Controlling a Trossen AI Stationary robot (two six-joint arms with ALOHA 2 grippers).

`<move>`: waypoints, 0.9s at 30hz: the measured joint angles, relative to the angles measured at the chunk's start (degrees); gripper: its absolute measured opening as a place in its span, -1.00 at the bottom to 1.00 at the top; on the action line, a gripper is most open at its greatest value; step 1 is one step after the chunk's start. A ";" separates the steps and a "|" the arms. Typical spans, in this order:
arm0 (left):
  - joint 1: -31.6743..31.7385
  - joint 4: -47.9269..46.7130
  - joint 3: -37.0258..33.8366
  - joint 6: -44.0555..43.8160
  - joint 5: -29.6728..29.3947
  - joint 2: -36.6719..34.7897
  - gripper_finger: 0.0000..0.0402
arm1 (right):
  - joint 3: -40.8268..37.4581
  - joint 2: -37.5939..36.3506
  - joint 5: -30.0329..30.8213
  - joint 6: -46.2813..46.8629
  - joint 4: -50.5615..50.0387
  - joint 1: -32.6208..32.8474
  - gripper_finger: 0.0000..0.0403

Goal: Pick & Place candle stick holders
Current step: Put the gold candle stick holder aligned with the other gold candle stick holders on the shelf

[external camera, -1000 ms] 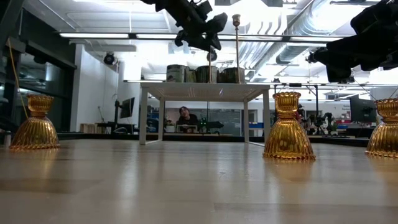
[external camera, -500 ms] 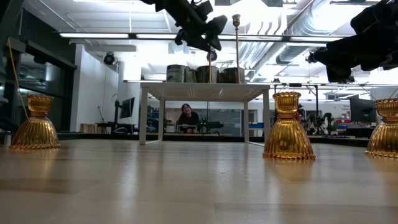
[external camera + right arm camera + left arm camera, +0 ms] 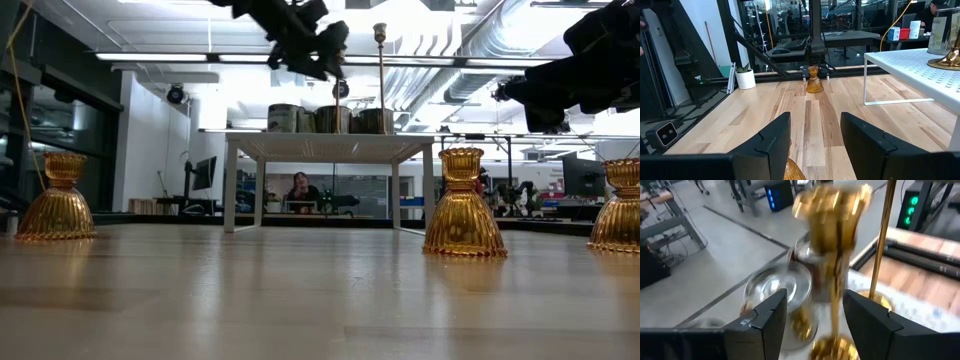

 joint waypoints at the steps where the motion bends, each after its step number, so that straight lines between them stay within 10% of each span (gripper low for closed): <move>1: 0.00 0.05 -1.32 0.00 0.02 -1.09 -0.07 | 0.00 0.01 0.00 0.00 0.00 -0.01 -0.18; 12: -0.02 3.54 -17.69 0.00 2.29 -16.20 -0.07 | 0.00 0.01 0.00 0.00 -0.02 -0.01 -0.18; 27: -0.11 5.55 -43.37 -7.93 21.34 -43.44 -0.07 | 0.00 0.00 0.02 0.00 -0.02 -0.01 -0.18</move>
